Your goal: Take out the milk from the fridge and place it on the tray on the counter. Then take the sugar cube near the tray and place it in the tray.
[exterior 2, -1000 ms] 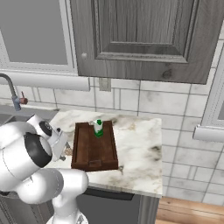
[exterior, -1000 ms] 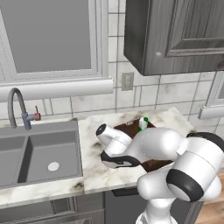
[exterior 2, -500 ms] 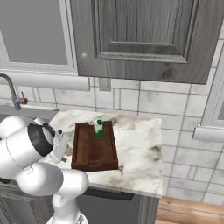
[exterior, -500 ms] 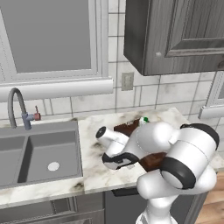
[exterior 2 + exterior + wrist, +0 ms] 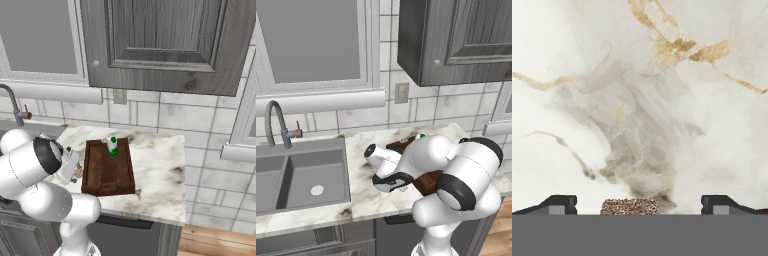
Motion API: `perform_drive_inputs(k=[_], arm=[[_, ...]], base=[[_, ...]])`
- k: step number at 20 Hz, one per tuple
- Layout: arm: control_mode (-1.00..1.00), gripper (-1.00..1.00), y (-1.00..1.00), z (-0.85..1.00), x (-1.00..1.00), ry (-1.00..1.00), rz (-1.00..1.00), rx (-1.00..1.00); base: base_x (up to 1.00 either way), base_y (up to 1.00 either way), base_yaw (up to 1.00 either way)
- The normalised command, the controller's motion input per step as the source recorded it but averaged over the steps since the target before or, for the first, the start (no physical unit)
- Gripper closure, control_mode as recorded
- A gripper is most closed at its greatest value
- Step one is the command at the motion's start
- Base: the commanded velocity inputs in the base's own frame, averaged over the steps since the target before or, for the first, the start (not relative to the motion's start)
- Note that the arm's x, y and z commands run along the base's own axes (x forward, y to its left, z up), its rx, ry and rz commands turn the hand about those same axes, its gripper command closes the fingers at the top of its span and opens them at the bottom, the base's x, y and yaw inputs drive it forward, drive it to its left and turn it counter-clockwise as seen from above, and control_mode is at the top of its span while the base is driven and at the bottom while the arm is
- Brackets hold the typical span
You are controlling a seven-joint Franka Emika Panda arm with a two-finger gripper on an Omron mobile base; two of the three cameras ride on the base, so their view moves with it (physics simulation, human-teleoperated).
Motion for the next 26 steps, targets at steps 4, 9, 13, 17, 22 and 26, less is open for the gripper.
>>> perform_drive_inputs(k=[4,9,13,17,22,26], arm=[[-1.0,-1.0,0.0,-0.02,0.0,0.0,0.0,0.0],[-1.0,-1.0,-0.1,0.0,0.0,0.0,0.0,0.0],[-1.0,-1.0,-0.16,0.0,0.0,0.0,0.0,0.0],[-1.0,1.0,-0.04,0.0,0.0,0.0,0.0,0.0],[-1.0,1.0,0.0,0.0,0.01,0.0,0.0,0.0],[-1.0,1.0,0.0,0.0,0.0,0.0,0.0,0.0]], base=[[0.0,0.0,0.0],[0.0,0.0,0.0],[0.0,0.0,0.0],[0.0,0.0,0.0],[0.0,0.0,0.0],[0.0,0.0,0.0]])
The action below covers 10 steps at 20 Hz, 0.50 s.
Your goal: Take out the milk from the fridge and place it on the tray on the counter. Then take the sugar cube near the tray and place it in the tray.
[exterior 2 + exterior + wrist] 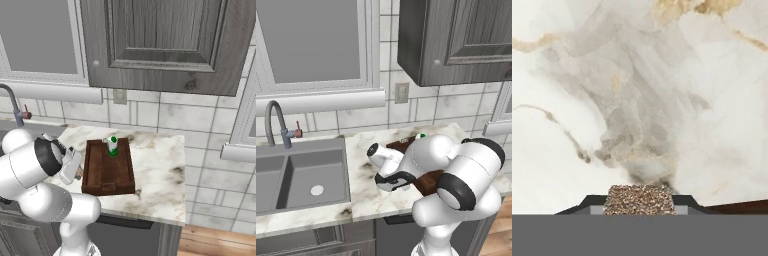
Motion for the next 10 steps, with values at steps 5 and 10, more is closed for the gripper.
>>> perform_drive_inputs(k=[5,10], arm=[[-1.0,1.0,0.3,0.18,-0.28,0.0,-0.01,0.0],[-1.0,1.0,0.13,0.68,-0.46,0.0,0.0,-0.01]], base=[[0.0,0.0,0.0],[0.0,0.0,0.0]])
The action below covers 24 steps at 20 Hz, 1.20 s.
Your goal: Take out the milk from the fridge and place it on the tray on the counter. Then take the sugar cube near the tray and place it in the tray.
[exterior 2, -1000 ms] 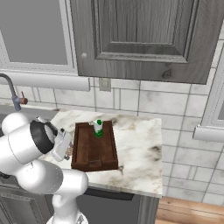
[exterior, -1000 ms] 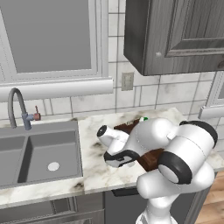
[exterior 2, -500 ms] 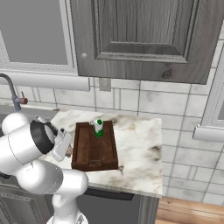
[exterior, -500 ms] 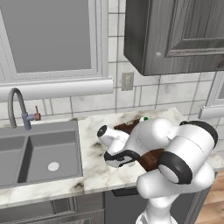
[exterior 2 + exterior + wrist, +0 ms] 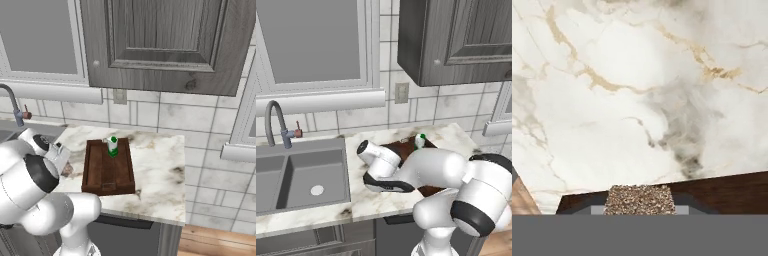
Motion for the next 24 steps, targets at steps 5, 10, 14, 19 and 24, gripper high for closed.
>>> perform_drive_inputs(k=[5,10,14,19,24], arm=[[-1.0,1.0,-0.57,0.56,-0.21,-0.06,0.03,0.0],[-1.0,1.0,-0.82,0.22,-0.08,-0.05,0.14,0.07],[-1.0,1.0,-0.45,0.11,0.15,0.02,0.21,0.18],[-1.0,1.0,-0.16,0.0,0.21,0.19,0.28,0.17],[-1.0,1.0,-0.2,0.0,0.07,0.11,0.31,0.12]], base=[[0.0,0.0,0.0],[0.0,0.0,0.0],[0.0,0.0,0.0],[0.0,0.0,0.0],[0.0,0.0,0.0]])
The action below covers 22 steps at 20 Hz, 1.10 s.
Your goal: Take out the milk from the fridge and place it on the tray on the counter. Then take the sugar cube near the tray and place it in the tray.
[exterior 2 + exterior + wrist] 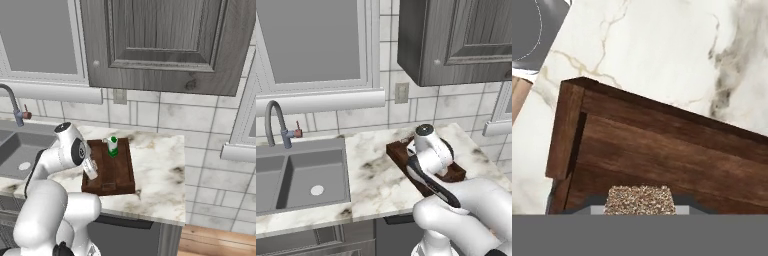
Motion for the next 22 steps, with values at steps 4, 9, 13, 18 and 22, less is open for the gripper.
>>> perform_drive_inputs(k=[4,9,13,18,22], arm=[[-1.0,1.0,-0.27,0.0,0.03,0.03,0.26,0.02],[-1.0,1.0,-0.09,0.0,0.18,0.09,0.26,0.05],[-1.0,1.0,0.0,-0.03,0.07,0.01,0.19,0.05],[-1.0,1.0,0.0,-0.05,0.02,0.01,0.18,0.02],[-1.0,1.0,0.0,-0.27,-0.04,-0.01,0.11,-0.06]], base=[[0.0,0.0,0.0],[0.0,0.0,0.0],[0.0,0.0,0.0],[0.0,0.0,0.0],[0.0,0.0,0.0]])
